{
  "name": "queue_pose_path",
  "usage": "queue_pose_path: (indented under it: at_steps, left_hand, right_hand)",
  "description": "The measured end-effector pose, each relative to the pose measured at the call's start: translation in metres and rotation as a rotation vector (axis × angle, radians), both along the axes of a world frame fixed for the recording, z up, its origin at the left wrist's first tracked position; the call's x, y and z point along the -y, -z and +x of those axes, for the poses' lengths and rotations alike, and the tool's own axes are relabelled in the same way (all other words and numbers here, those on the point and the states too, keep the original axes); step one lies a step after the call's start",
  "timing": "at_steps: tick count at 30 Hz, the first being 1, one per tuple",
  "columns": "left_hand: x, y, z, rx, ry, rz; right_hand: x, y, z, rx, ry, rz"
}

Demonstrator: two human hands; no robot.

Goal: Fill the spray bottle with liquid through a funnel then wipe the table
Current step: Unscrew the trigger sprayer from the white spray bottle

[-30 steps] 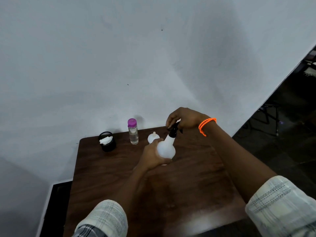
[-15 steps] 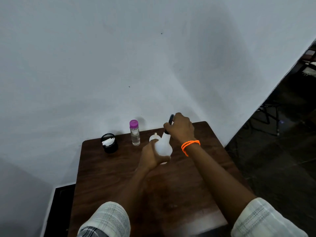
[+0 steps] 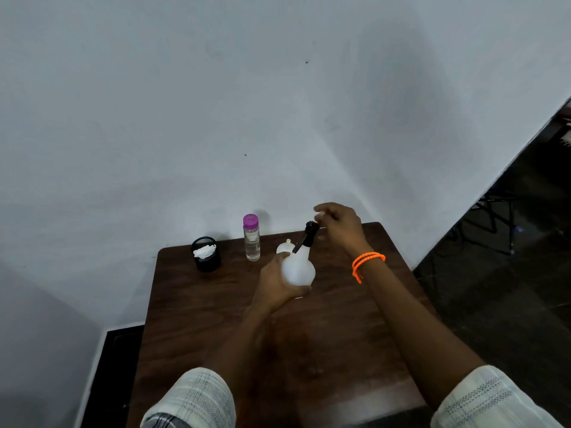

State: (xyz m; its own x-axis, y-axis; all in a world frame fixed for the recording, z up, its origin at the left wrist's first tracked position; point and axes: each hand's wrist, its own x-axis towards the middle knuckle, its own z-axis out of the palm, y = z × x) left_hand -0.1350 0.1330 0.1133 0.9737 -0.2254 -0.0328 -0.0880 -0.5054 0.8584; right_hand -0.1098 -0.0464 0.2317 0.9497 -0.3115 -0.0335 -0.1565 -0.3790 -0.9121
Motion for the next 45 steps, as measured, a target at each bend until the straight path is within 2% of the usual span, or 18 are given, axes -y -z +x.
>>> queue_pose_path:
  at_steps: [2,4,9,12,15,17,19,21,29,34,37,41,45]
  left_hand:
    - [-0.002,0.002,0.000,0.015,0.002,-0.008]
    - [-0.003,0.002,-0.001,0.033,0.014,-0.016]
    - [-0.008,0.006,0.000,0.040,0.014,-0.006]
    - [-0.010,0.010,0.000,0.052,0.012,-0.006]
    - [-0.011,0.014,0.000,0.052,0.005,-0.008]
    - [-0.010,0.017,0.002,0.044,-0.020,-0.013]
    - [-0.009,0.018,0.005,0.041,-0.053,0.006]
    - [-0.009,0.021,0.008,0.043,-0.093,0.013]
    - [-0.003,0.041,0.014,0.050,-0.086,0.054]
    - [-0.008,0.032,0.002,0.076,-0.049,-0.028]
    - [-0.012,0.031,0.001,0.090,-0.035,-0.026]
    - [-0.017,0.034,0.003,0.129,-0.001,0.026]
    - [-0.019,0.040,0.011,0.101,-0.013,0.171]
  right_hand:
    - [-0.002,-0.003,-0.002,-0.093,0.070,0.041]
    - [-0.002,-0.011,-0.004,-0.192,0.042,-0.029]
    - [0.008,-0.021,0.004,-0.300,-0.228,-0.233]
    - [0.015,-0.018,0.012,-0.266,-0.430,-0.257]
    - [0.016,-0.012,0.014,-0.154,-0.499,-0.381]
    - [0.009,-0.005,0.010,-0.014,-0.399,-0.560]
    - [-0.005,0.003,-0.002,0.132,-0.154,-0.714]
    - [-0.025,0.012,-0.015,0.227,0.009,-0.747]
    - [-0.058,0.041,-0.022,0.041,0.281,-0.210]
    - [-0.047,0.036,-0.012,0.054,0.329,0.057]
    - [-0.036,0.027,-0.004,0.096,0.363,0.366]
    - [-0.017,0.015,0.000,0.139,0.365,0.745]
    - [0.005,0.016,0.000,0.178,0.397,0.883]
